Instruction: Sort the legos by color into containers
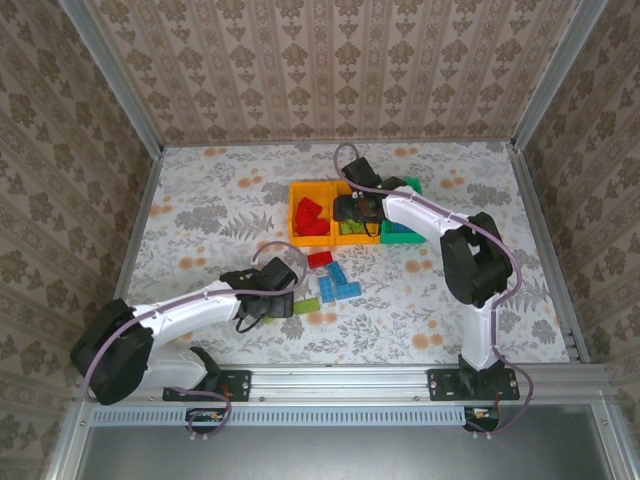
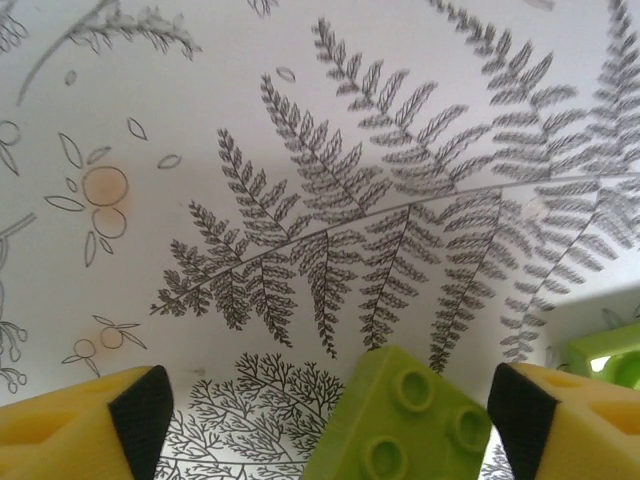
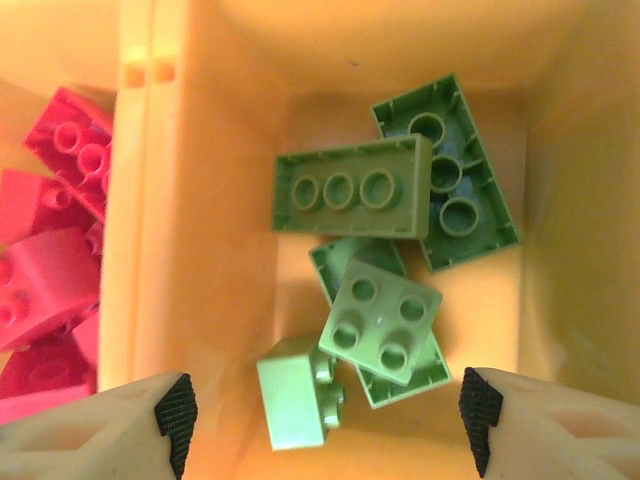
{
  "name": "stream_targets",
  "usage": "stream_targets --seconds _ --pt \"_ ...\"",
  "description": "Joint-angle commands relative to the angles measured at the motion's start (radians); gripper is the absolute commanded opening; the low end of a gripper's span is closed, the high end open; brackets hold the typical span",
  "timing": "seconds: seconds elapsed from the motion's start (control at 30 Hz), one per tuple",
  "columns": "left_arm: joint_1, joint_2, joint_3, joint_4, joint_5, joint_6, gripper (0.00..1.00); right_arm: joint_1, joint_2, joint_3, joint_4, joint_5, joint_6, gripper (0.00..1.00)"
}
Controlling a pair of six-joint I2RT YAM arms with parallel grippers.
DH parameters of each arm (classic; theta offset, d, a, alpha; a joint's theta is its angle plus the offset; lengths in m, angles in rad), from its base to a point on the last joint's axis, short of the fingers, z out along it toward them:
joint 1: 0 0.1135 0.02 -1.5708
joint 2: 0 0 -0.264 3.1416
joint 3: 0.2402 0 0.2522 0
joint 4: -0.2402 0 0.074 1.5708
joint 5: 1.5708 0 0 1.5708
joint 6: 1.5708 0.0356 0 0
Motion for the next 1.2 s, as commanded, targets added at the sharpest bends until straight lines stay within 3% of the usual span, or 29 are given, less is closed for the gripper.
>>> stream_targets --seconds 0.0,0.4,0.73,0.97,1.17 --pt "-0.003 0.031 -0.012 -0.014 0.030 0.006 0.85 0.012 -0.103 -0.051 0.031 -0.033 0.025 0.76" --pt "-0.004 0.003 -0.021 -0.044 0.033 -0.025 0.84 0.013 -0.199 -0.106 0.033 -0.026 0.025 0.77" --pt "-0.003 -0.104 0.003 -0.200 -0.024 -0.198 1.00 0.012 -0.223 -0.134 0.058 -0.041 0.021 0.77" --pt "0.020 -0.114 -0.048 -0.103 0.081 -0.344 1.00 0.013 -0.239 -0.178 0.099 -0.044 0.018 0.77" --pt "0.052 -0.133 -0.084 -0.091 0.097 -0.449 1.00 0.012 -0.244 -0.204 0.128 -0.057 0.013 0.78"
